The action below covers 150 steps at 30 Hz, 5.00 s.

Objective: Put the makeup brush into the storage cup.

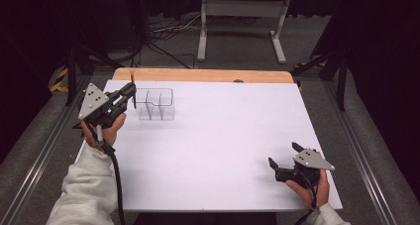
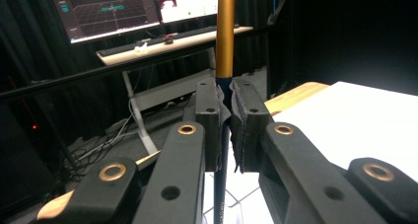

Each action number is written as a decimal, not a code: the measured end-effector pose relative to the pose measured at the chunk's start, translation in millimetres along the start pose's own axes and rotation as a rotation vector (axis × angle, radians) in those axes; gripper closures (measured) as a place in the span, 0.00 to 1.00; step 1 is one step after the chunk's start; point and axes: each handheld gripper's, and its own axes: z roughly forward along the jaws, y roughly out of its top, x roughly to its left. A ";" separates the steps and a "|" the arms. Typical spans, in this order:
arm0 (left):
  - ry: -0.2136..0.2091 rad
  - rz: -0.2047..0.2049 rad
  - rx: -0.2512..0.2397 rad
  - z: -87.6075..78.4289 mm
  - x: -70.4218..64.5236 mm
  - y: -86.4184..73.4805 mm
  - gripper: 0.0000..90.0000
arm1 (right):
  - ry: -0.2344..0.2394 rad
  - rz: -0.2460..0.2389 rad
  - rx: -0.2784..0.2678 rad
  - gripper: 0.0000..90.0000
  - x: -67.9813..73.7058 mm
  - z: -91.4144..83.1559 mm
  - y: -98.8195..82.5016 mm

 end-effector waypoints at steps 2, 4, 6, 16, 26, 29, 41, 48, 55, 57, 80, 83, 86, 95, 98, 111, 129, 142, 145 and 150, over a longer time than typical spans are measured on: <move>0.006 -0.010 -0.004 5.4 0.6 -1.4 0.92 | 0.001 -0.001 -0.001 0.07 0.2 -0.3 0.1; 0.004 -0.026 -0.006 9.9 2.2 -1.7 0.92 | 0.000 -0.003 -0.002 0.07 0.3 -0.6 0.2; 0.003 -0.039 -0.007 14.5 4.6 -1.7 0.92 | 0.001 -0.002 -0.004 0.07 0.1 -0.6 0.1; -0.009 -0.101 -0.006 41.2 11.8 -7.5 0.92 | -0.001 -0.001 -0.002 0.07 -1.1 -0.8 -0.5; -0.018 -0.112 0.009 56.6 12.8 -11.6 0.92 | 0.000 0.000 -0.001 0.07 -1.9 -0.7 -0.7; -0.013 -0.103 0.024 62.0 12.0 -12.4 0.92 | -0.001 -0.002 -0.002 0.07 -1.7 -1.0 -0.7; -0.013 -0.099 0.043 78.9 11.5 -14.3 0.92 | 0.000 0.001 0.000 0.07 -2.7 -1.5 -1.2; 0.002 -0.110 0.060 86.7 16.3 -19.9 0.92 | -0.001 -0.003 0.000 0.07 -2.6 -1.4 -1.2; -0.006 -0.127 0.082 93.1 20.3 -29.0 0.92 | -0.001 -0.002 0.002 0.07 -2.5 -1.2 -1.4; -0.007 -0.127 0.084 93.4 20.6 -29.7 0.92 | 0.000 -0.002 0.001 0.07 -2.5 -1.1 -1.4; -0.036 -0.130 0.144 83.4 10.1 -50.8 0.92 | 0.002 -0.004 -0.002 0.07 -1.6 -1.1 -0.8; -0.038 -0.130 0.148 82.1 9.2 -53.0 0.92 | 0.003 -0.005 -0.002 0.07 -1.1 -1.1 -0.7; -0.038 -0.123 0.157 81.2 8.4 -54.9 0.92 | 0.003 -0.006 -0.001 0.07 -0.9 -1.1 -0.6; -0.042 -0.124 0.155 77.9 10.3 -57.2 0.92 | 0.004 -0.006 0.001 0.07 -0.8 -0.7 -0.7; -0.044 -0.122 0.159 78.2 10.5 -57.2 0.92 | 0.006 -0.006 0.002 0.07 -0.5 -0.3 -0.6; -0.035 -0.113 0.169 78.0 9.5 -55.9 0.91 | 0.007 -0.005 0.002 0.07 -0.8 -0.5 -0.8; -0.012 -0.091 0.148 63.9 12.9 -46.9 0.77 | 0.008 -0.009 0.005 0.07 0.0 -0.2 -0.5; 0.015 -0.042 0.155 57.0 8.3 -37.9 0.51 | 0.007 -0.011 0.005 0.07 0.4 -0.1 -0.2; 0.022 -0.039 0.149 55.8 7.0 -36.1 0.42 | 0.007 -0.011 0.006 0.07 0.4 0.0 -0.3; 0.019 -0.041 0.162 54.3 5.3 -34.5 0.30 | 0.007 -0.011 0.006 0.07 0.5 0.0 -0.2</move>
